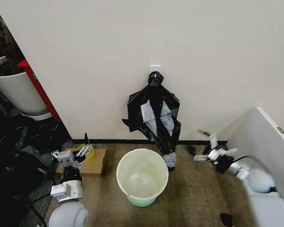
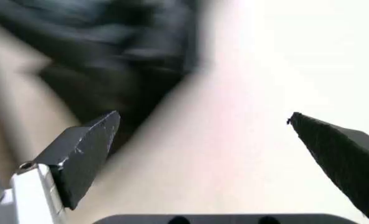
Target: Place the garbage bag over the trash bin.
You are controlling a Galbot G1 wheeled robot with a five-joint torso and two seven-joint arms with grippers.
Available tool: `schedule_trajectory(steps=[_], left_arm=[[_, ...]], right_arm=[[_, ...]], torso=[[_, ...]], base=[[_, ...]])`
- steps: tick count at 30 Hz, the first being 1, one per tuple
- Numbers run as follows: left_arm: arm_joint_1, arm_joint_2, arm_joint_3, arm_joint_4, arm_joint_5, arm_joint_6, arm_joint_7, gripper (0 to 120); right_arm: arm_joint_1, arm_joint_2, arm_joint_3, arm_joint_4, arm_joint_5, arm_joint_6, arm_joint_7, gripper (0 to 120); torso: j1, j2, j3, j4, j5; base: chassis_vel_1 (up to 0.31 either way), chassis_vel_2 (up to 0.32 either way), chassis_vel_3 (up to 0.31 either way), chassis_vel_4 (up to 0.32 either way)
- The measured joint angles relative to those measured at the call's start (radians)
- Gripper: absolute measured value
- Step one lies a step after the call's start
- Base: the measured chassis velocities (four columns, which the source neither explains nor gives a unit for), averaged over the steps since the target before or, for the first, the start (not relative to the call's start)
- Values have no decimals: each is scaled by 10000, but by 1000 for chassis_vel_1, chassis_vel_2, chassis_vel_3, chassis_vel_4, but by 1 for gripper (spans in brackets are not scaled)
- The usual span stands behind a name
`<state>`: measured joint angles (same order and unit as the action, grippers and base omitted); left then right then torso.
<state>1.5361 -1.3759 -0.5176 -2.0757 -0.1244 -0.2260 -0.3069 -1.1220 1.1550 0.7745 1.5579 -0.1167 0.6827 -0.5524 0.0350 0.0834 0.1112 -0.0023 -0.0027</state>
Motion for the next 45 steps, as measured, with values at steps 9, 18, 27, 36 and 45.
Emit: schedule_trajectory(steps=[9, 18, 27, 36, 45], left_arm=[[-306, -101, 101, 284, 44, 112, 1, 100], [-360, 22, -78, 286, -95, 140, -42, 100], [-420, -20, -21, 254, -112, 140, -96, 100], [-415, 462, 228, 92, -397, -69, 176, 100], [-1629, 2830, 1918, 258, -3144, -402, 2448, 100]], right_arm=[[-721, 20, -3852, 2871, 2479, -4807, 5108, 100], [-283, 129, -5195, 2689, 1699, -5214, 5088, 86], [-415, 169, -5153, 2741, 1042, -5279, 5174, 51], [-513, 277, -5114, 2828, 936, -5145, 5077, 19], [-572, 279, -5319, 3250, 1755, -4915, 5038, 0]], torso=[[0, 0, -1, 0, -2], [0, -1, 0, 0, 1], [0, -1, 0, 0, 1], [0, 0, 0, 1, 2], [0, 0, -1, -3, 1]], base=[[0, 0, 0, 0], [0, 0, 0, 0], [0, 0, 0, 0], [0, 0, 0, 0], [0, 0, 0, 0]])
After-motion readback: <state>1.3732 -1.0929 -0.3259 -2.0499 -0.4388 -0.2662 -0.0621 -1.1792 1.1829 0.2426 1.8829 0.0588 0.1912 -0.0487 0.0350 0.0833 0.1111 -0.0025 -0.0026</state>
